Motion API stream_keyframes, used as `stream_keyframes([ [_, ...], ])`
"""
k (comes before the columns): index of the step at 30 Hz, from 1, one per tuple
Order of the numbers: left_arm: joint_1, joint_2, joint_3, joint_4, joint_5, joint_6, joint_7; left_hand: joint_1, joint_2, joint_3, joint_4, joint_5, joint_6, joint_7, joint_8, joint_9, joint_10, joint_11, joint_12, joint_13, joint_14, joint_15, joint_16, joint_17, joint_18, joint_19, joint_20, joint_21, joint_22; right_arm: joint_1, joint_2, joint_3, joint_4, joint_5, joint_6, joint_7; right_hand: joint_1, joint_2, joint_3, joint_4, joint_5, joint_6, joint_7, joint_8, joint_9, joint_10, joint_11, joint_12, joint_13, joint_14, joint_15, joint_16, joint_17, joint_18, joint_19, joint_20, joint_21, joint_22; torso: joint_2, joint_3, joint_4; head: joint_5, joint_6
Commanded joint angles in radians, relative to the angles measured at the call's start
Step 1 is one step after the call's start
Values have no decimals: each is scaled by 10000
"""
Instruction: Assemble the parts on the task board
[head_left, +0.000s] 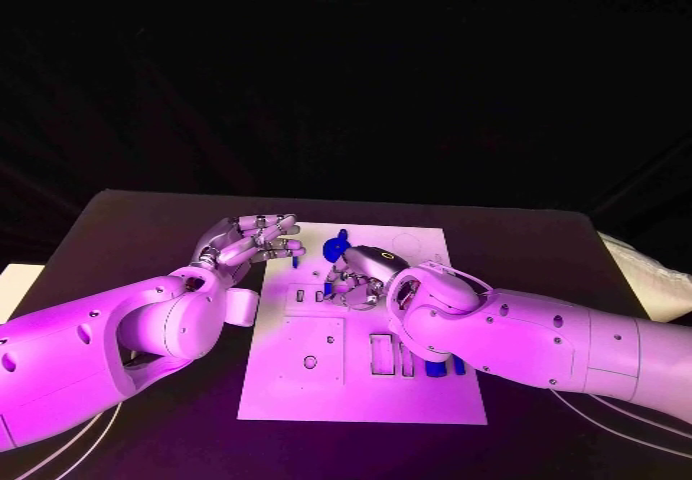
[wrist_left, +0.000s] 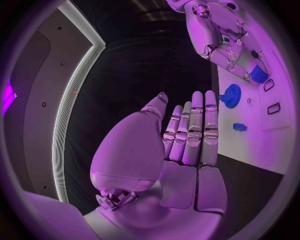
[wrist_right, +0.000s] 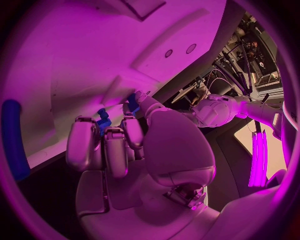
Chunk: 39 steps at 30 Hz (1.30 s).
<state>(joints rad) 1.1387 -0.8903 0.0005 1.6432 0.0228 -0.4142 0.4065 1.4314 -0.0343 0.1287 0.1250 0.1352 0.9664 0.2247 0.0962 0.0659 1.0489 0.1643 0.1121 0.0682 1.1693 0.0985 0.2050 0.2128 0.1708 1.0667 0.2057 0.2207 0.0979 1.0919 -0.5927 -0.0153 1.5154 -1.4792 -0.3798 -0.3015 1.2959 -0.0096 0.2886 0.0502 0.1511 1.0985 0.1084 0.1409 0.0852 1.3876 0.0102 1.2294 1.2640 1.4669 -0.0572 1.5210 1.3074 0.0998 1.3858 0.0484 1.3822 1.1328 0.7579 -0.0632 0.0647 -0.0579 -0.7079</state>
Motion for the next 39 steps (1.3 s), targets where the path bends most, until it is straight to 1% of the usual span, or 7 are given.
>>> stream_keyframes([
  [1, 4, 1, 6, 23, -48, 214, 33, 62, 40, 14, -66, -52, -7, 37, -36, -5, -5, 7, -56, -14, 4, 39, -59, 15, 102, 64, 8, -39, -12, -60, -23, -36, -45, -390, 424, -130, -19, 42, 7, 27, 44, 220, -195, 277, 264, -13, -22, -30, -13, 827, -31, -44, 1625, -139, -64, -12, -61, -19, 3, 12, -5, 9, -25],
  [7, 4, -5, 6, 33, -48, 237, 20, 62, 40, 14, -66, -52, -7, 37, -36, -5, -5, 7, -56, -14, 4, 39, -59, 15, 102, 64, 8, -39, -12, -66, -31, -36, -15, -633, 676, 50, -78, -59, -24, 10, 101, 205, -188, 269, 264, -29, -16, -63, -29, 825, -28, -53, 1613, -135, -73, -10, -76, -41, 4, 2, -11, -23, -31],
  [10, 4, -9, 6, 35, -48, 246, 14, 62, 40, 14, -66, -52, -7, 37, -36, -5, -5, 7, -56, -14, 4, 39, -59, 15, 102, 64, 8, -39, -12, -70, -45, -37, 13, -698, 753, 82, -86, -75, -29, 5, 115, 206, -188, 269, 265, -30, -16, -67, -30, 826, -27, -52, 1616, -133, -76, -10, -80, -47, 3, 9, -4, -20, -39],
  [21, 4, -23, 6, 31, -48, 268, 0, 62, 40, 14, -66, -52, -7, 37, -36, -5, -5, 7, -56, -14, 4, 39, -59, 15, 102, 64, 8, -39, -12, -111, -90, -37, 106, -767, 770, 98, -124, -153, -47, -18, 183, 164, -168, 245, 257, -66, -5, -131, -73, 822, -21, -65, 1596, -129, -87, -8, -97, -73, 3, 11, -12, -41, -27],
  [26, 4, -19, 6, 28, -48, 284, -6, 49, 46, 22, -72, -67, -12, 39, -41, -6, -8, 9, -62, -16, 5, 40, -66, 25, 100, 68, 8, -46, -16, -115, -95, -37, 112, -809, 757, 9, -161, -198, -66, -20, 205, 141, -154, 230, 253, -95, 7, -181, -108, 815, -12, -86, 1560, -122, -106, -3, -120, -116, 3, 11, -5, -54, -51],
  [30, 4, -14, 6, 18, -48, 292, -11, 49, 46, 22, -72, -67, -12, 39, -41, -6, -8, 9, -62, -16, 5, 40, -66, 25, 100, 68, 8, -46, -16, -117, -88, -37, 108, -858, 682, -78, -287, -352, -151, -5, 238, 37, -98, 166, 228, -228, 52, -397, -273, 801, 20, -124, 1501, -106, -152, 17, -176, -214, 0, 6, -4, -54, -63],
  [39, 4, -3, 6, 3, -48, 315, -31, 49, 46, 22, -72, -67, -12, 39, -41, -6, -8, 9, -62, -16, 5, 40, -66, 25, 100, 68, 8, -46, -16, -125, -51, -37, 85, -889, 330, -171, -606, -698, -441, 100, 501, -445, 114, -118, 108, -742, 231, -1215, -941, 761, 165, -231, 1337, -64, -282, 133, -333, -482, 3, 7, 6, -70, -85],
])
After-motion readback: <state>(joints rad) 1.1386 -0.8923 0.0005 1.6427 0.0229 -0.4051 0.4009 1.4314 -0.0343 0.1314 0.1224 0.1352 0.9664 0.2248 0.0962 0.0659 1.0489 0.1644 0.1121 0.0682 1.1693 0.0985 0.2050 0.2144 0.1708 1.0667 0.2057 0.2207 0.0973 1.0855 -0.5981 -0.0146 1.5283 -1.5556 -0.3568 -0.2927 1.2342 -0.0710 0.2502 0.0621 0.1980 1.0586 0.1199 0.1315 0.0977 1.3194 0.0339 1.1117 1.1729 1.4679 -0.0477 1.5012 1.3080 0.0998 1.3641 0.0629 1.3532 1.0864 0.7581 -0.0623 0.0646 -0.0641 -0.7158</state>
